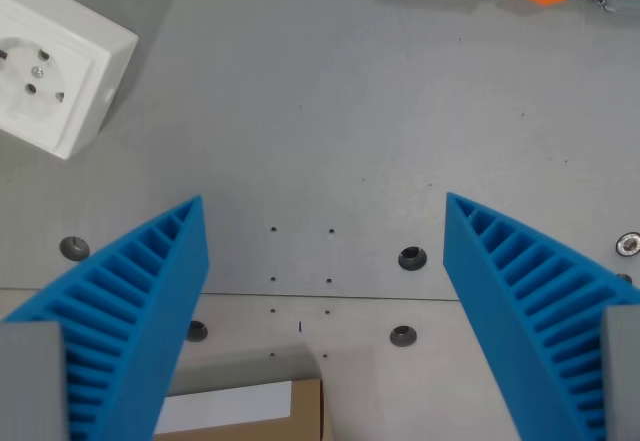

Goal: Move above the white socket

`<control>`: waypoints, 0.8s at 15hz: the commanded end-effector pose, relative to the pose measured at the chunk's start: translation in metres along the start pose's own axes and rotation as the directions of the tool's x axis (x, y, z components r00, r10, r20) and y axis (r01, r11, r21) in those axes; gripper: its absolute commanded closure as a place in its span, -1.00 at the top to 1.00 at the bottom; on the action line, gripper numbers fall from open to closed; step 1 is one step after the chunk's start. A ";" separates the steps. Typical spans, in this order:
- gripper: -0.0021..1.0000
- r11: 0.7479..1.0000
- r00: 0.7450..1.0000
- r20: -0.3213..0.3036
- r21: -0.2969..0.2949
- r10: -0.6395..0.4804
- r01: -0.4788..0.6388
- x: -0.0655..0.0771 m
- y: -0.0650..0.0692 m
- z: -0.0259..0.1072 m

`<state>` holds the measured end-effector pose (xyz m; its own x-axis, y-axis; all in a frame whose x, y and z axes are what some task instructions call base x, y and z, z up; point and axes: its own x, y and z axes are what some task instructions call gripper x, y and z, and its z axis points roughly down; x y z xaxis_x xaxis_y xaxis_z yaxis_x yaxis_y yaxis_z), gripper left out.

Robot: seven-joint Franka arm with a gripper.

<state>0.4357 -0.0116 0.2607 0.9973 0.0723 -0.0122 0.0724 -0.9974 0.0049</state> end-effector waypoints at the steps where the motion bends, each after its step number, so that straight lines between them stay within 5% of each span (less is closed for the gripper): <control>1: 1.00 1.000 1.000 -0.006 0.000 0.000 0.000 0.000 0.000 -0.002; 12: 1.00 0.994 0.993 -0.012 -0.002 -0.113 0.113 0.001 -0.006 0.002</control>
<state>0.4356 -0.0078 0.2598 0.9952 0.0972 -0.0142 0.0972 -0.9953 0.0046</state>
